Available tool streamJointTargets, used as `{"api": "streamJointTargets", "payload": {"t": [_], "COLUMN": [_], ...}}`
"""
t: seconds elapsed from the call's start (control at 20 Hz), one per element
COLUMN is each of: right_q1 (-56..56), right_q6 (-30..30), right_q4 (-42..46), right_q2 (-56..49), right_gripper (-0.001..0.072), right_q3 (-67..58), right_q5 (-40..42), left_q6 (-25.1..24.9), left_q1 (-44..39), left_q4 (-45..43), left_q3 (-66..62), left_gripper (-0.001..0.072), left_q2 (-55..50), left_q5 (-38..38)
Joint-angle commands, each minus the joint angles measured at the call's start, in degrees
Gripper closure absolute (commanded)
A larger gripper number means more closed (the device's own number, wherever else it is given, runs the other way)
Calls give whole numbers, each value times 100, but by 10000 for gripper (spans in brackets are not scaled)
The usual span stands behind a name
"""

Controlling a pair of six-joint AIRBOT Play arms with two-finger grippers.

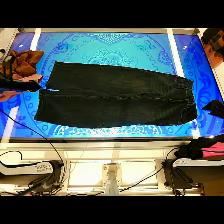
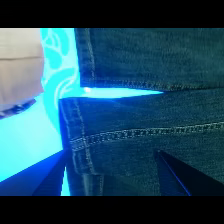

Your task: Fold the clothes and pants, and hang the long-sleeved shirts on hangers.

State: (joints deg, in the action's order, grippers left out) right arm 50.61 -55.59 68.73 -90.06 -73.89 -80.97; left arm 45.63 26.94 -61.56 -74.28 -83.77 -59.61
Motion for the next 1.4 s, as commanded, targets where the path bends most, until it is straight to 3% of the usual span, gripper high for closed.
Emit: {"api": "streamJointTargets", "payload": {"t": [0.0,0.2,0.45,0.55,0.7,0.8,0.95,1.2,1.35], "right_q1": [-76,-221,-358,-356,-356,-356,-345,-345,-352], "right_q6": [37,-192,-1080,-1093,-898,-763,-492,-472,-474], "right_q4": [-50,-138,-17,-214,-557,-564,-546,-227,-310], "right_q2": [-13,-61,-581,-708,-719,-699,-468,90,94], "right_gripper": [126,128,132,157,444,680,682,682,681], "right_q3": [496,610,608,608,608,608,605,586,586], "right_q5": [46,398,691,754,704,660,632,680,667], "left_q6": [-24,-22,-20,-20,-17,96,195,197,192], "left_q1": [79,127,127,127,166,219,404,1134,1655], "left_q4": [-11,-11,-9,-11,-44,-212,-417,-739,-739], "left_q3": [-2,-2,-2,-2,-2,-2,-2,61,481], "left_gripper": [125,125,125,125,125,134,465,457,457], "left_q2": [354,616,638,638,638,638,638,629,632], "left_q5": [20,20,11,-31,-107,-247,-831,-1987,-2295]}}
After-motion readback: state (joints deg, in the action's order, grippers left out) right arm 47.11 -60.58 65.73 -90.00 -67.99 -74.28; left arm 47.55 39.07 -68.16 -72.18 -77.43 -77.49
